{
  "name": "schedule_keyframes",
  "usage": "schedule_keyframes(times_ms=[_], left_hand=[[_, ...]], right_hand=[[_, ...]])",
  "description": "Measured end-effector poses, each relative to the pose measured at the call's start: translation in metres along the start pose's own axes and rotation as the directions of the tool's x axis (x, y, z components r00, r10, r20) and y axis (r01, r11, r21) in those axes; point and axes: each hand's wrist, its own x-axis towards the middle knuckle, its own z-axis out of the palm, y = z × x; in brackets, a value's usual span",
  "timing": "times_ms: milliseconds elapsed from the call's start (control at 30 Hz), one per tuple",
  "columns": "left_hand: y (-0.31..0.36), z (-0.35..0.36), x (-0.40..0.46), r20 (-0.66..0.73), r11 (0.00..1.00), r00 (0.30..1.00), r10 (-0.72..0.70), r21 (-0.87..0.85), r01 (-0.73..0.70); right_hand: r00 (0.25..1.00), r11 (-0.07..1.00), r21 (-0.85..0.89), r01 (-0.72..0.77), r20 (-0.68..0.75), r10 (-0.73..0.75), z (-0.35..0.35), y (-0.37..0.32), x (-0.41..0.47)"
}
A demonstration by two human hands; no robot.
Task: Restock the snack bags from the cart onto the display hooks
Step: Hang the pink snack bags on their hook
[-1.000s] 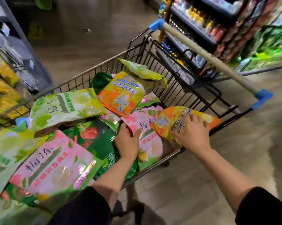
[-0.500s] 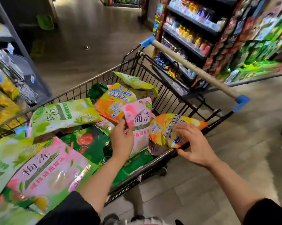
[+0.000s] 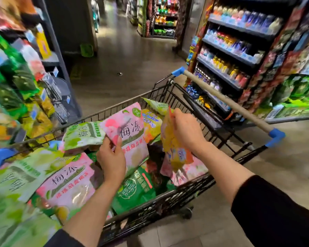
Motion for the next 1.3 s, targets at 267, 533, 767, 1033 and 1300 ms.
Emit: schedule_keyframes(times_ms=[267,533,767,1033,1300], left_hand=[[-0.028,-0.075,0.025,-0.152,0.983,0.972,-0.179,-0.056,0.172],[-0.054,-0.097,0.036,-0.215,0.936,0.912,-0.349,-0.126,0.329],[-0.058,-0.093,0.041,-0.212,0.923,0.899,-0.384,-0.112,0.368],[-0.054,-0.078,0.031,-0.371,0.931,0.865,-0.337,0.003,0.364],[0.009,-0.063,-0.014,-0.623,0.966,0.755,-0.205,-0.004,0.259]], right_hand=[[0.878,0.441,0.761,-0.476,0.383,0.286,0.088,-0.093,0.051],[0.903,0.753,0.564,-0.339,0.42,0.091,0.13,-0.103,0.059],[0.929,0.901,0.411,0.14,0.261,-0.263,0.145,-0.079,0.09],[0.721,0.804,0.477,0.354,0.409,-0.56,0.126,-0.068,0.121],[0.513,0.557,0.816,0.158,0.414,-0.752,0.07,-0.08,0.108]])
